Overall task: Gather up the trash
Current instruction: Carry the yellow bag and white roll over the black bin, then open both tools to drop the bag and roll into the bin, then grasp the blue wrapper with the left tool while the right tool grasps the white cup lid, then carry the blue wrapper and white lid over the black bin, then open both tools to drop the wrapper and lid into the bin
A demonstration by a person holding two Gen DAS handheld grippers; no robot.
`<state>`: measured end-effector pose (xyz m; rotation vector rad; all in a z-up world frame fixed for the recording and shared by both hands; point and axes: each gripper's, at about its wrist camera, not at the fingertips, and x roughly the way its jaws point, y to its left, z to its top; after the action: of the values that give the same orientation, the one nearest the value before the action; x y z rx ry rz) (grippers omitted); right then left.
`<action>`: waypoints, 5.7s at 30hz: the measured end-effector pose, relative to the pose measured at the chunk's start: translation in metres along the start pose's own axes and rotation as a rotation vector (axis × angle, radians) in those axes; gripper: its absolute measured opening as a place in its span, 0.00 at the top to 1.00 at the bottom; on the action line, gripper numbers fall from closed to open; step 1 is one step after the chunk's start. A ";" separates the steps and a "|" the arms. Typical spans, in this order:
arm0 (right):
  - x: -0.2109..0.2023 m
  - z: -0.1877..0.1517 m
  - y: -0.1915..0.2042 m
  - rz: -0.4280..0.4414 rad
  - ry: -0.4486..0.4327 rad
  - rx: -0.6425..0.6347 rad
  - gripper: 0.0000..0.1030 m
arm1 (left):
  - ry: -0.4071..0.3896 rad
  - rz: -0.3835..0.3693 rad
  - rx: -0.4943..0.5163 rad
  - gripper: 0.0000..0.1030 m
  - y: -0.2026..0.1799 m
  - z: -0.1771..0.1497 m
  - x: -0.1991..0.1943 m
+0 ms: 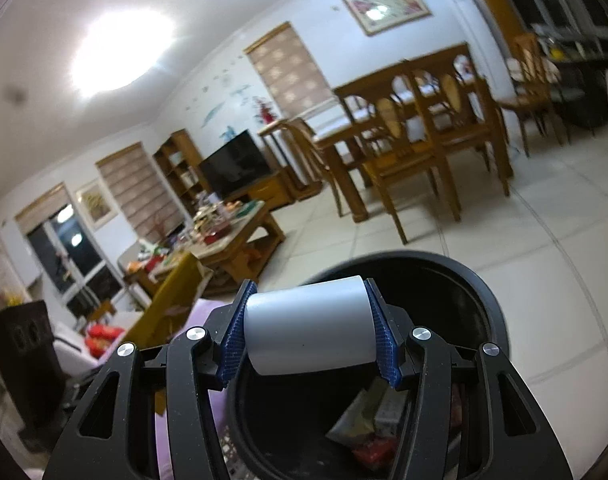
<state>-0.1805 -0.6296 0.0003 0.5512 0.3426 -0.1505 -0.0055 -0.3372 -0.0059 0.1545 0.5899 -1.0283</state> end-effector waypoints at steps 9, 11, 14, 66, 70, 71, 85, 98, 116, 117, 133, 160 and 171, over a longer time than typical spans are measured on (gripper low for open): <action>0.013 -0.009 -0.030 -0.025 0.032 0.033 0.48 | 0.109 0.008 -0.007 0.65 -0.004 -0.013 0.040; 0.021 -0.009 -0.032 -0.027 0.041 0.040 0.48 | 0.127 0.008 -0.008 0.65 -0.003 -0.015 0.045; 0.026 -0.013 -0.027 -0.030 0.058 0.041 0.48 | 0.141 0.016 -0.005 0.65 -0.004 -0.017 0.049; 0.154 -0.199 0.399 0.422 0.590 -0.647 0.20 | 0.198 0.580 -0.336 0.05 0.309 -0.116 -0.210; 0.165 -0.204 0.400 0.394 0.622 -0.678 0.20 | 0.255 0.590 -0.278 0.05 0.323 -0.108 -0.201; 0.168 -0.204 0.397 0.387 0.633 -0.683 0.20 | 0.266 0.591 -0.265 0.05 0.325 -0.110 -0.199; 0.197 -0.215 0.391 0.310 0.718 -0.713 0.41 | 0.336 0.512 -0.202 0.14 0.341 -0.113 -0.170; 0.199 -0.211 0.386 0.296 0.708 -0.714 0.63 | 0.284 0.505 -0.219 0.61 0.327 -0.110 -0.175; 0.126 -0.129 0.320 0.469 0.404 -0.395 0.63 | -0.034 0.381 -0.068 0.61 0.167 -0.058 -0.225; 0.119 -0.121 0.312 0.466 0.383 -0.379 0.63 | -0.039 0.367 -0.058 0.61 0.160 -0.056 -0.222; 0.024 -0.018 0.148 0.213 0.071 -0.192 0.63 | -0.050 0.192 0.093 0.61 0.059 -0.015 -0.126; 0.031 -0.012 -0.023 -0.073 0.044 0.043 0.63 | 0.141 -0.025 0.070 0.60 -0.002 -0.003 0.049; 0.047 -0.020 -0.030 -0.095 0.093 0.068 0.63 | 0.177 0.008 0.055 0.53 -0.002 -0.003 0.059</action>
<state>-0.1489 -0.6466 -0.0470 0.6109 0.4559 -0.2299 0.0143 -0.3818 -0.0395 0.2988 0.7212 -1.0301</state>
